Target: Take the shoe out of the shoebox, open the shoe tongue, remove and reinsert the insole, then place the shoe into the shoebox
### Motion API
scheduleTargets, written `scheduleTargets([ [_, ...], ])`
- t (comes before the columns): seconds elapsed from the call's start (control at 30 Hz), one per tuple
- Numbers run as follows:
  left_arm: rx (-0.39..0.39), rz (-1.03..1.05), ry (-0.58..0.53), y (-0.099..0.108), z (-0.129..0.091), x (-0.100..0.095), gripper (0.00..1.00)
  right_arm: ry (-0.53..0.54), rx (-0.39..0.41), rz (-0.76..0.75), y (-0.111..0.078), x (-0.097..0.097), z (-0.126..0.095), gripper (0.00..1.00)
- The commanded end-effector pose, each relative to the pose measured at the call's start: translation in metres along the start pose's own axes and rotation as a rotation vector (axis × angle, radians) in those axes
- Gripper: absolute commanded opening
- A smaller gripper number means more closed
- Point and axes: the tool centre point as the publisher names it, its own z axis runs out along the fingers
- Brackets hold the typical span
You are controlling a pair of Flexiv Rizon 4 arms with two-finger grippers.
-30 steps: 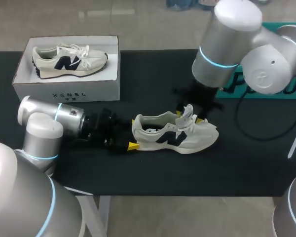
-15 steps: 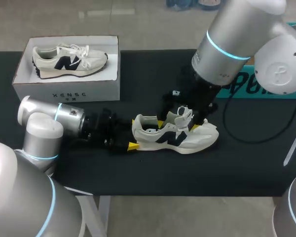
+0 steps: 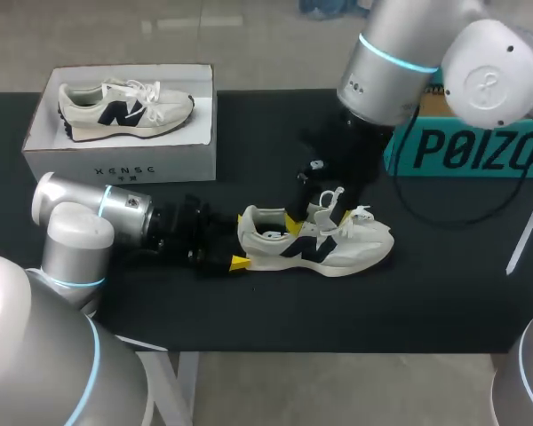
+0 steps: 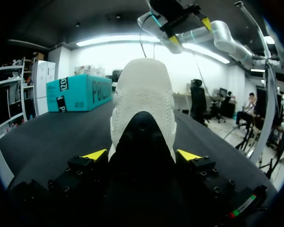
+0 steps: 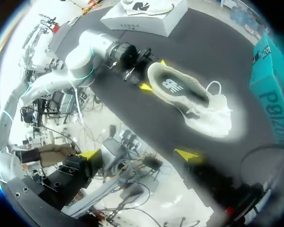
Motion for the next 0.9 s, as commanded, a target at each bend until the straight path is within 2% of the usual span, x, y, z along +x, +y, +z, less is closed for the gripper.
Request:
scheduleTargets([
  [0.03,0.001,0.0,-0.002,0.003,0.002,0.001,0.0,-0.289,0.131,-0.524,0.006,0.016,0.001,1.0],
  [0.07,0.001,0.0,-0.002,0.003,0.002,0.001,0.0,-0.307,0.128,-0.443,0.006,0.016,0.002,1.0],
  [0.1,0.001,0.0,-0.002,0.003,0.002,0.001,0.0,-0.273,0.136,-0.44,0.008,0.014,0.003,1.0],
  [0.13,0.001,0.0,-0.002,0.003,0.002,0.001,0.0,-0.232,0.141,-0.456,0.009,0.013,0.003,1.0],
  [0.57,0.001,0.0,-0.002,0.003,0.002,0.001,0.0,-0.232,0.141,-0.456,0.009,0.013,0.003,1.0],
  [0.63,0.001,0.0,-0.002,0.003,0.002,0.001,0.0,-0.279,0.189,-0.48,0.011,0.018,0.005,1.0],
  [0.73,0.001,0.0,-0.002,0.003,0.002,0.001,0.0,-0.284,0.184,-0.511,0.015,0.023,0.009,1.0],
  [0.77,0.001,0.0,-0.002,0.003,0.002,0.001,0.0,-0.295,0.179,-0.525,0.018,0.024,0.01,0.85],
  [0.8,0.001,0.0,-0.002,0.003,0.002,0.001,0.0,-0.299,0.167,-0.54,0.02,0.024,0.01,0.3],
  [0.83,0.001,0.0,-0.002,0.003,0.002,0.001,0.0,-0.308,0.172,-0.561,0.024,0.026,0.012,0.0],
  [0.9,0.001,0.0,-0.002,0.003,0.002,0.001,0.0,-0.3,0.155,-0.603,0.029,0.027,0.015,0.0],
])
